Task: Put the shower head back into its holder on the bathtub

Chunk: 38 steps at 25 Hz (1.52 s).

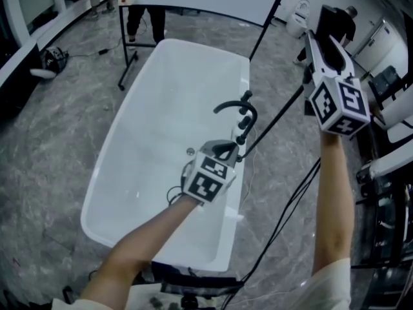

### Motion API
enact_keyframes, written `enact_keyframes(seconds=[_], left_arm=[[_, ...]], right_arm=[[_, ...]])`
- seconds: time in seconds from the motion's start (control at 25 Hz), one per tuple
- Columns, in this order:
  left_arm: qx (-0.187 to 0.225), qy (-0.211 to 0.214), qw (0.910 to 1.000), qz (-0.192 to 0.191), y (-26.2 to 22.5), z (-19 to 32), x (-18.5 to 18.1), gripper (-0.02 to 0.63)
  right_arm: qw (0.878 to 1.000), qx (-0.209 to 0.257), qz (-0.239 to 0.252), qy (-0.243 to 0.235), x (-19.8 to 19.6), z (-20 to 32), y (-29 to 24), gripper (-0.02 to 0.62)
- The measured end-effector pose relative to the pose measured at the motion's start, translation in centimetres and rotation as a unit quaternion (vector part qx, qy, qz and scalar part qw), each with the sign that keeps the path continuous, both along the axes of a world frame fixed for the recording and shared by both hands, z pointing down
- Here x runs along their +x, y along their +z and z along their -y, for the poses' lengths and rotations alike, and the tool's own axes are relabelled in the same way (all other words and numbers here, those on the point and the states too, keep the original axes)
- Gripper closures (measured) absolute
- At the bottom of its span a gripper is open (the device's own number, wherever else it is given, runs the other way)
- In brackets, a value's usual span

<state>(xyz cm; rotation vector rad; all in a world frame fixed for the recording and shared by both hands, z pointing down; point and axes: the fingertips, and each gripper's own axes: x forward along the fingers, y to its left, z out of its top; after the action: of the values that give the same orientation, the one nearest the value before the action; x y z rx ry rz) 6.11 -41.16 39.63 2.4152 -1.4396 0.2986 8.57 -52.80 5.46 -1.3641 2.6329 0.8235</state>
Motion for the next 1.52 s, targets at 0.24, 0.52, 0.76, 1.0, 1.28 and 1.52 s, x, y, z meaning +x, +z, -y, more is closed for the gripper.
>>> enact_keyframes(seconds=[0.24, 0.52, 0.76, 1.0, 1.28, 1.52], left_arm=[[-0.004, -0.003, 1.0, 0.005, 0.8, 0.6, -0.4, 0.591], [-0.013, -0.006, 0.9999, 0.006, 2.1, 1.5, -0.3, 0.591], [-0.009, 0.0, 0.9999, 0.009, 1.9, 2.4, 0.8, 0.591], [-0.014, 0.005, 0.9998, 0.013, 2.4, 1.9, 1.5, 0.591], [-0.022, 0.01, 0.9996, 0.015, 3.3, 1.2, 2.4, 0.591], [-0.02, 0.003, 0.9998, 0.01, 3.9, 1.1, 2.7, 0.591]], right_arm=[[1.0, -0.014, -0.008, 0.005, -0.1, 2.0, 2.8, 0.443], [0.999, -0.045, -0.009, 0.016, 1.1, 3.7, 6.1, 0.443], [0.997, -0.073, 0.01, 0.017, 2.6, 4.5, 8.4, 0.443], [0.994, -0.102, 0.029, 0.021, 4.1, 4.5, 11.1, 0.443], [0.991, -0.123, 0.052, 0.022, 5.6, 3.7, 13.4, 0.443], [0.988, -0.138, 0.068, 0.028, 6.6, 2.6, 16.3, 0.443]])
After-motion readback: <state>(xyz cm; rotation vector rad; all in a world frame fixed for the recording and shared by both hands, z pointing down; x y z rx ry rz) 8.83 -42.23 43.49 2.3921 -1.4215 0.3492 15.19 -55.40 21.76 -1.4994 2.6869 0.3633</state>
